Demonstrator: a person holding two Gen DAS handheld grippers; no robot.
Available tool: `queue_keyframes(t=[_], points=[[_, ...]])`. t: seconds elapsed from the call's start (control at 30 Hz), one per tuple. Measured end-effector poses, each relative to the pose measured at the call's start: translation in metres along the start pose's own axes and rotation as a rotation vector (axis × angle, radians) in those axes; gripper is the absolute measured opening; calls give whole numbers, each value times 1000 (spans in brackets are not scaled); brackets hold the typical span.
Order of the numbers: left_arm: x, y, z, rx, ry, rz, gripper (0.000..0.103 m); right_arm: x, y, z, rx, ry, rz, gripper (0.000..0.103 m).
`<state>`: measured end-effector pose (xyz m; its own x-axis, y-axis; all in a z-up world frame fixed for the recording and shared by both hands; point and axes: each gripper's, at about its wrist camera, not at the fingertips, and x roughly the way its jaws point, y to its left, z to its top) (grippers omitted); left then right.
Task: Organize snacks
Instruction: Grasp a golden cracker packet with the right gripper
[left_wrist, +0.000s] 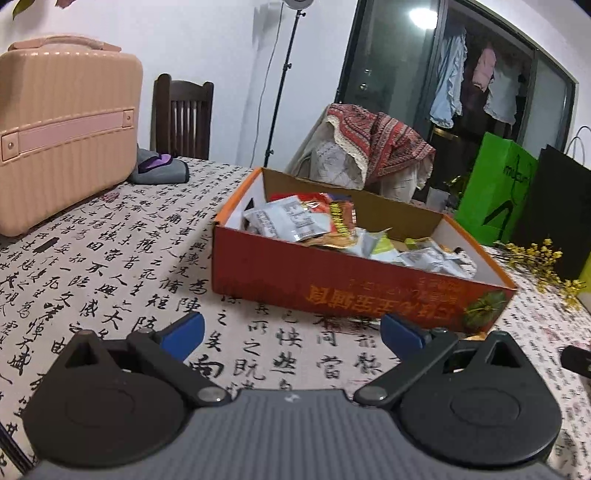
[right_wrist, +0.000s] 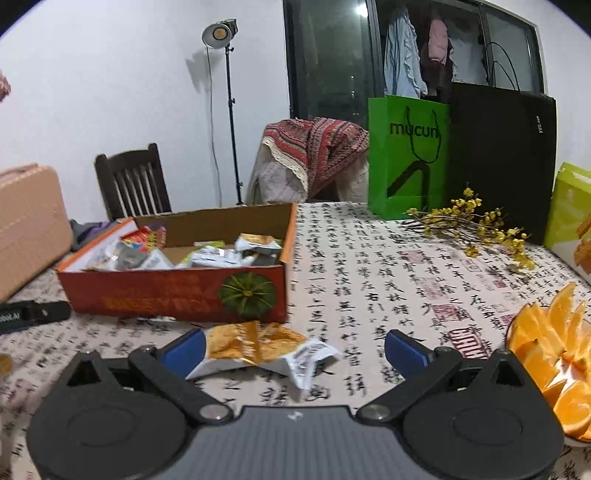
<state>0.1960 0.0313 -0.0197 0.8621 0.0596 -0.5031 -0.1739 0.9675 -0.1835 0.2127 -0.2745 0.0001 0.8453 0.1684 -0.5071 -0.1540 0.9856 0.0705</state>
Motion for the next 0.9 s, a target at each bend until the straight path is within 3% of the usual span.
queue_keyframes(t=[0.3, 0.4, 0.57, 0.63, 0.9], points=[[9, 14, -4, -62, 42, -34, 103, 21, -17, 3, -21, 48, -64, 103], [11, 17, -4, -83, 56, -32, 103, 28, -21, 2, -26, 70, -73, 99], [12, 20, -4, -100, 57, -33, 103, 37, -28, -3, -6, 88, -67, 92], [11, 20, -4, -102, 57, -34, 103, 44, -27, -2, -14, 104, -70, 85], [12, 22, -4, -116, 66, -31, 103, 76, -6, 8, -94, 178, -11, 84]])
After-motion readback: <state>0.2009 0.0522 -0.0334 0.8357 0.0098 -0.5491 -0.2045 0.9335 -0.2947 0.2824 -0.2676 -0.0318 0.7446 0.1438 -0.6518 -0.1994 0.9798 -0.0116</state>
